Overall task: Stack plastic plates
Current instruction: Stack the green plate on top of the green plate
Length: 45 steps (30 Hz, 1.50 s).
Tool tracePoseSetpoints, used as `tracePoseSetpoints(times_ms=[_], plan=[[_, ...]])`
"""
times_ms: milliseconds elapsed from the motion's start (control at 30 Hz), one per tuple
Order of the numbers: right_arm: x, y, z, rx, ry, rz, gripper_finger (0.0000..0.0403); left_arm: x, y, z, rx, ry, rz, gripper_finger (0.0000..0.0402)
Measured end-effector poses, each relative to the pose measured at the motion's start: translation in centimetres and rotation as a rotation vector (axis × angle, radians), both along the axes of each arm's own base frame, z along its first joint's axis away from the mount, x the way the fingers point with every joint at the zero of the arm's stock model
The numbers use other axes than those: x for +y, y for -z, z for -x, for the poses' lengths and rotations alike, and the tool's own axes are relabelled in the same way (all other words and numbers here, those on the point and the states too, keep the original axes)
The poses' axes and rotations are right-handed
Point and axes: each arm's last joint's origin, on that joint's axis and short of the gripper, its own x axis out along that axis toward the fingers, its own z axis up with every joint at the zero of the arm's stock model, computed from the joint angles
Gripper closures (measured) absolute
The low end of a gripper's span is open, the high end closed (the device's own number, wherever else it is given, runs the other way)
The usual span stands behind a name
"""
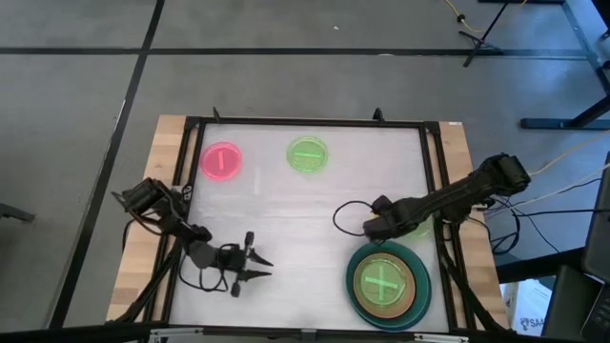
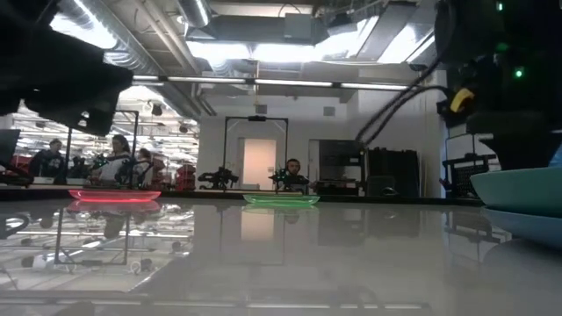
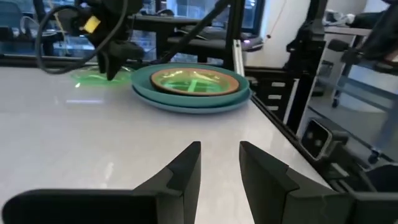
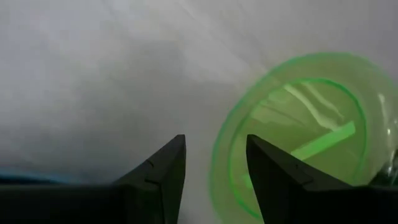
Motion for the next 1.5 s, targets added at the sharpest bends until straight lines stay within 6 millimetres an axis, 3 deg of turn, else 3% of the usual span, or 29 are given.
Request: tracePoseSetpoints(times_ms=[333, 633, 800, 1100, 1333, 1500], plan=[[-0.9, 3.0, 1.1, 0.121, 0.033, 0.062, 0.0252, -0.5, -0.1, 0.0, 0.000, 0.015, 0.000, 0.0298], [-0.8, 3.4, 0.8, 0.108, -0.111, 0.053, 0.0391, -0.5, -0.1, -0.1, -0.001, 0.013, 0.000, 0.0298], [-0.9, 2.9, 0.6, 0.126, -0.185, 0.104, 0.0386, -0.2, -0.1, -0.3, -0.001, -0.001, 0.001, 0.0298], [1.6, -0.8, -0.4, 0.138, -0.334, 0.152, 0.0401, -0.1, -0.1, -0.4, -0.003, -0.004, -0.004, 0.0298], [6.4, -5.0, -1.0, -0.021, -0.415, 0.113, 0.0402, 0.2, -0.2, -0.6, -0.010, -0.016, -0.035, 0.0298], [11.1, -8.2, 0.0, -0.191, -0.470, 0.038, 0.0402, 0.7, -0.3, -1.2, -0.023, -0.045, -0.070, 0.0298]])
